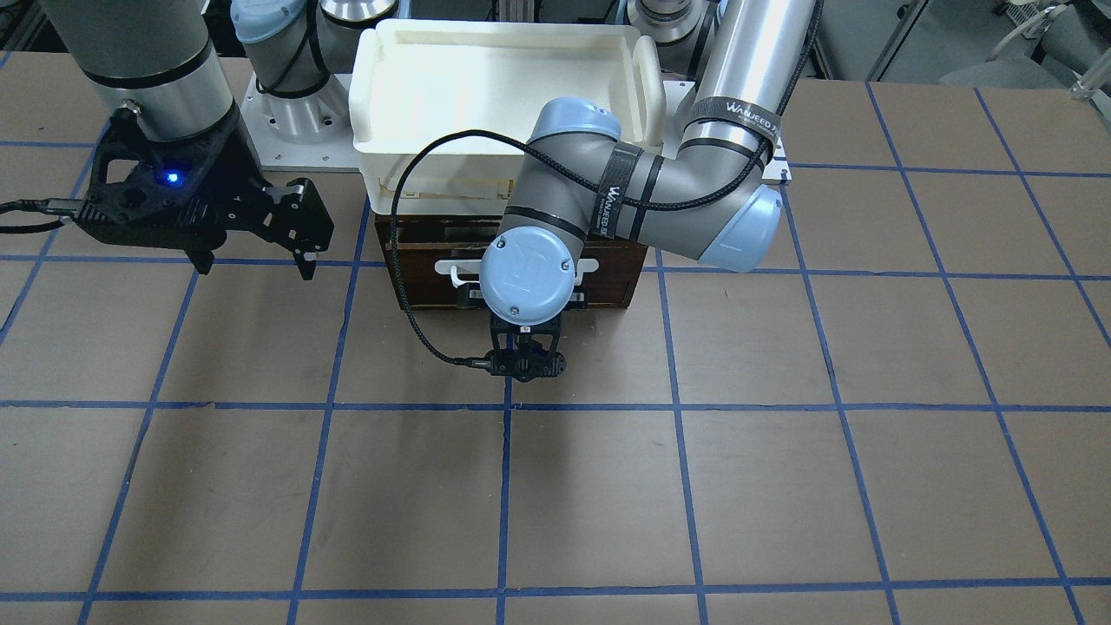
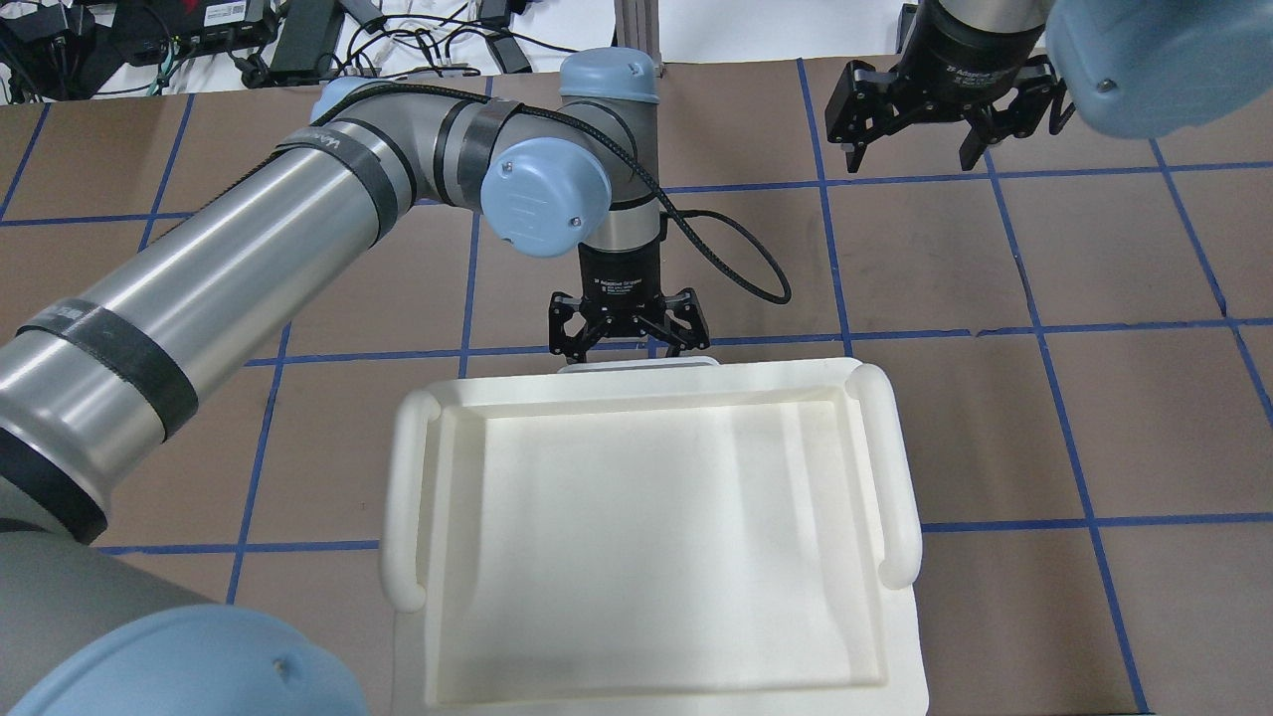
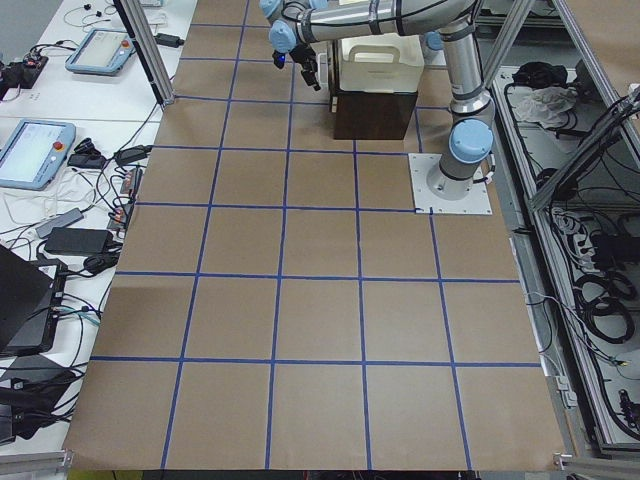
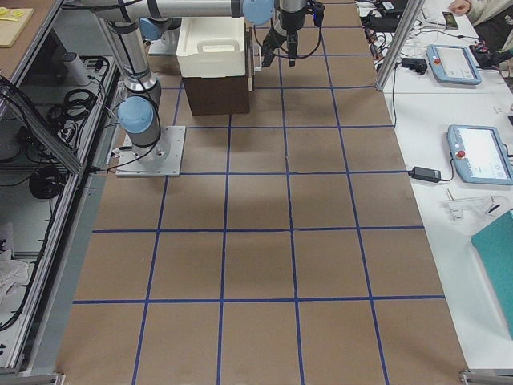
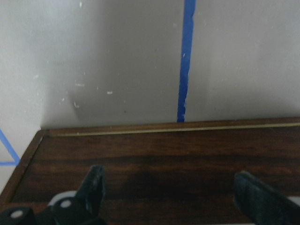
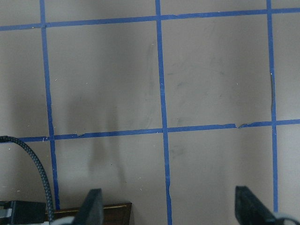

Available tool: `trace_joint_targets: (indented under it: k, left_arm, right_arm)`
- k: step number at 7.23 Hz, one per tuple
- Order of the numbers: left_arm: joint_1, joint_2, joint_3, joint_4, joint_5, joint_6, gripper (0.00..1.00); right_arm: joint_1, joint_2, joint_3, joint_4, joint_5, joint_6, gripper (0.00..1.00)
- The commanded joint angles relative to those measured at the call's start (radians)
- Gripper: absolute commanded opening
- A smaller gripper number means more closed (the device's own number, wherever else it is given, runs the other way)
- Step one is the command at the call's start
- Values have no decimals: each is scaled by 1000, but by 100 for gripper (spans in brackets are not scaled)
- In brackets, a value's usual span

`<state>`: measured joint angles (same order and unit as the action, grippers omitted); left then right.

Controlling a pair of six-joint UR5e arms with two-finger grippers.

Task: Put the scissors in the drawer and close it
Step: 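Push the drawer fully shut with the left gripper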

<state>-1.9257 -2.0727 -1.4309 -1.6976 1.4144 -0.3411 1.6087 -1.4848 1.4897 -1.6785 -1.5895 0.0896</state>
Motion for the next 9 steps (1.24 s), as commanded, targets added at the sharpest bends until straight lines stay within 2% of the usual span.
trace_joint_targets:
  k: [1, 4, 6, 7, 8, 9]
  left_arm:
    - [1, 5, -2, -43, -5, -19, 100]
    - [-1, 0, -13, -42, -6, -70, 100]
    - [14, 23, 6, 103, -6, -70, 100]
    - [39, 51, 15, 180, -5, -70, 100]
    - [53, 98, 39, 190, 15, -59, 100]
    - [66, 155, 58, 187, 76, -46, 100]
  right_arm:
    - [-3, -2, 1, 2, 11, 4, 100]
    - [-6, 0, 0, 3, 5, 9, 100]
    - [-6, 0, 0, 16, 2, 9, 100]
    - [-4, -2, 0, 26, 6, 6, 100]
    - [-4, -3, 0, 36, 5, 4, 100]
    - [-4, -3, 0, 36, -4, -2, 100]
